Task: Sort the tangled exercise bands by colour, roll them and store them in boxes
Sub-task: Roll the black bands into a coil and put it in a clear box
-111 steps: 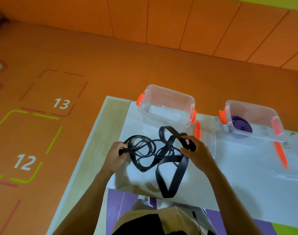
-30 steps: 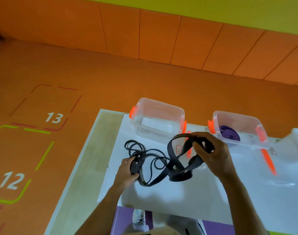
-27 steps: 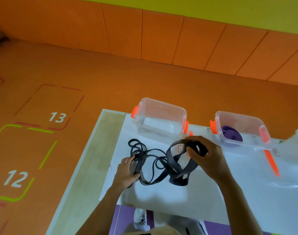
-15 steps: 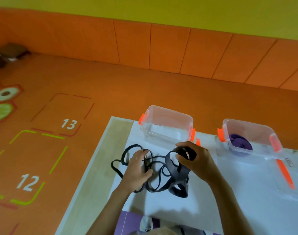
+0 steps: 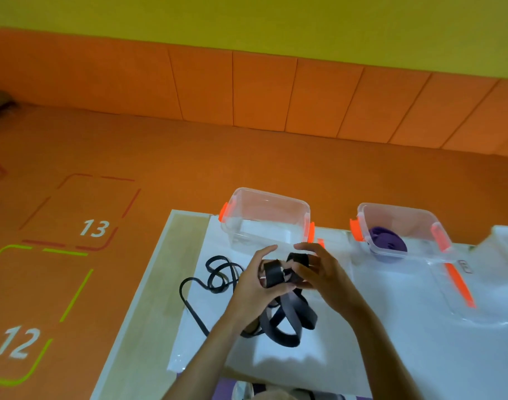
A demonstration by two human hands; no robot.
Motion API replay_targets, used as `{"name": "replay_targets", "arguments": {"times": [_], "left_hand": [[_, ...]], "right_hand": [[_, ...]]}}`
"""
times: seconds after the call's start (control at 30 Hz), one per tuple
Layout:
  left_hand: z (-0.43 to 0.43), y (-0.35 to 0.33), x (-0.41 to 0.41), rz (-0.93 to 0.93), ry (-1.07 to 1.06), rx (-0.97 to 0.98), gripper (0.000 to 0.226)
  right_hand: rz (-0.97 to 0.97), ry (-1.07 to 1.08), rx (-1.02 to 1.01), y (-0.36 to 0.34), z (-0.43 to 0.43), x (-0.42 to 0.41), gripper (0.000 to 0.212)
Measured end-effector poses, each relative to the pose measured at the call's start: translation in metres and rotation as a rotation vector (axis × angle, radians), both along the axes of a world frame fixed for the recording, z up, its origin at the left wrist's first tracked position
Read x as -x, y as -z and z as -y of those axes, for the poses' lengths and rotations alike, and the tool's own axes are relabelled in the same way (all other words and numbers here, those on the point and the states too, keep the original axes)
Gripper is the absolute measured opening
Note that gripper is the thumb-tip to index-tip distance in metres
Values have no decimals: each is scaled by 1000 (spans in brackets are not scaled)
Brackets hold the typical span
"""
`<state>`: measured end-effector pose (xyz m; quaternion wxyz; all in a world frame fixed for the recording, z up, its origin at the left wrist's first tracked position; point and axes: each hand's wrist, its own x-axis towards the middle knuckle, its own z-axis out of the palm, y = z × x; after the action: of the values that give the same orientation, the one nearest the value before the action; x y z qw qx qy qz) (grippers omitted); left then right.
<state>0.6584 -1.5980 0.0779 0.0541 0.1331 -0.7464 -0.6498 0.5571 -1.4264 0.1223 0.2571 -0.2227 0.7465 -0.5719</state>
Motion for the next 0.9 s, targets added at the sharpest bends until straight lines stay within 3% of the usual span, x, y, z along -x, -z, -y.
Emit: {"name": "replay_targets", "arguments": {"times": [0.1, 0.2, 0.3, 0.43, 0.5, 0.57, 0.7, 0.77, 0.83, 0.9], "left_hand": [[1, 1, 1, 4, -29, -26, 62], [5, 3, 2, -22, -103, -57, 40], [10, 5, 6, -22, -188, -12, 35], [20, 10, 12, 79, -244, 174, 43], [26, 12, 12, 182, -158, 296, 61], [28, 14, 11, 259, -90, 324, 69], [23, 12, 7, 269, -17, 219, 57], [19, 4, 7, 243, 47, 39, 55], [11, -10, 10, 173, 140, -79, 66], [1, -24, 17, 103, 231, -71, 82]], "right_hand": [[38, 75, 0, -2, -8, 5, 20], [44, 124, -51, 2, -19, 7, 24], [57, 137, -63, 2, -28, 7, 36], [-148, 147, -117, -7, -34, 12, 34], [-350, 184, -211, -10, -32, 16, 30], [-429, 191, -249, -14, -28, 18, 29], [-347, 184, -149, -20, -24, 14, 30], [-316, 205, -147, -23, -21, 14, 25], [-301, 214, -151, -26, -17, 14, 19], [-285, 183, -129, -30, -12, 12, 17]]}}
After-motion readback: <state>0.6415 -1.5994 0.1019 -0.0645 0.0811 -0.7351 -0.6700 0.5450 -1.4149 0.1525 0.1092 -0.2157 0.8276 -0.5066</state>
